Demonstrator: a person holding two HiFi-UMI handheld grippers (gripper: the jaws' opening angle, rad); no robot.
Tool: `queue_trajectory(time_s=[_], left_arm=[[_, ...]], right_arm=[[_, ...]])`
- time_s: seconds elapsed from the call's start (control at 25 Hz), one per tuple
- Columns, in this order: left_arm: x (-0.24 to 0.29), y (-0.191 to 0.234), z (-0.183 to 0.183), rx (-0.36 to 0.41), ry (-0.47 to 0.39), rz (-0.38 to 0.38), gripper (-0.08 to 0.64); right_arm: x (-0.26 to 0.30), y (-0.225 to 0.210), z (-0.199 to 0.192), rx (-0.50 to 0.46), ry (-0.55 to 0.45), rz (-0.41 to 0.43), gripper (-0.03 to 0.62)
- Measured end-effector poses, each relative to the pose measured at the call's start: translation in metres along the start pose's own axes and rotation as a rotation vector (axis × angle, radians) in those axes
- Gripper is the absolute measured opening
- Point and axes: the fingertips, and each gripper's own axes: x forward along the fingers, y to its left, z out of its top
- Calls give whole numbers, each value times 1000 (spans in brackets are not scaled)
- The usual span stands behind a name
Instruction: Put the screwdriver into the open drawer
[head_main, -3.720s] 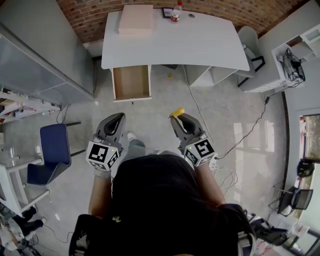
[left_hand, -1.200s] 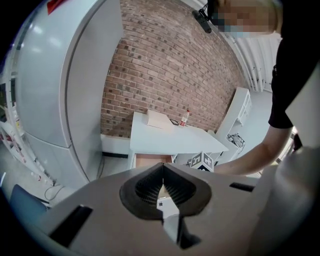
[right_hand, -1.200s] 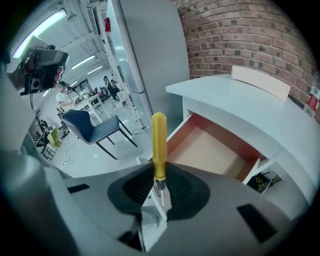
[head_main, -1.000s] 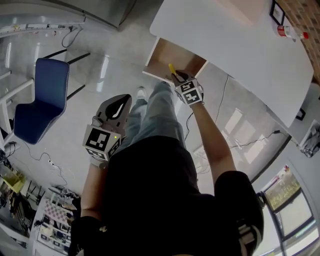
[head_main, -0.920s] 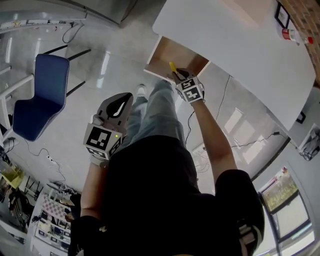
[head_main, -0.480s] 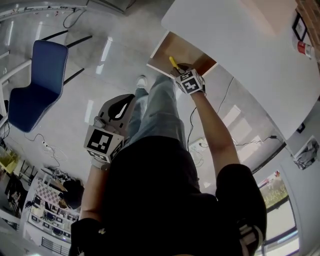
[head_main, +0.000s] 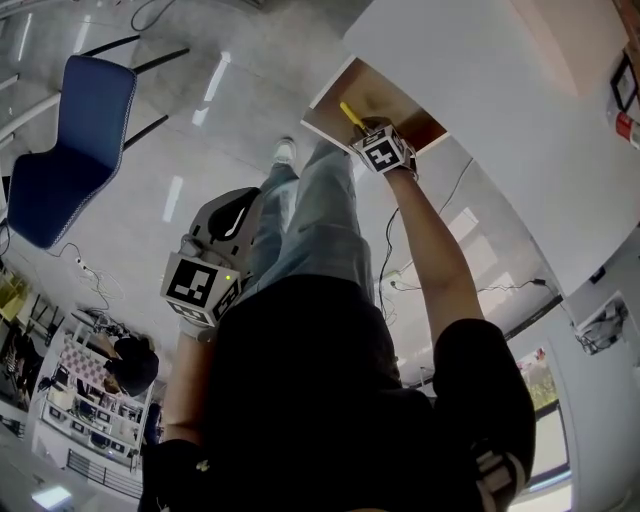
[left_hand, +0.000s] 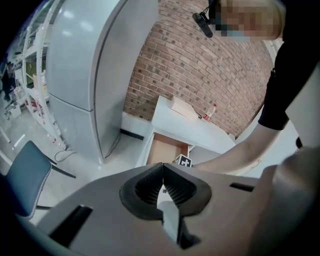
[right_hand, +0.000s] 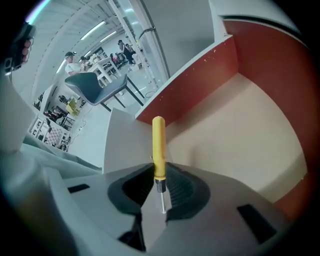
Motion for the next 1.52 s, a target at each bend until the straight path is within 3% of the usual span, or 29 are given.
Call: queue_trajectory(time_s=[0.44, 0.52, 0.76, 1.16, 1.52], left_arm=[[2, 4, -13, -48, 5, 23, 5], [3, 6, -15, -55, 5, 30, 5], [5, 1, -16, -70, 2, 39, 5], [7, -6, -6, -82, -34, 50, 5], [-6, -14, 20, -55, -106, 63, 5]], right_arm=[[25, 1, -11, -51, 77, 43, 60], [29, -2, -11, -49, 79, 45, 8], [30, 1, -9, -74, 89, 65, 9], [12, -12, 2, -95, 78, 46, 9], [-46, 6, 33, -111, -10, 31, 9]])
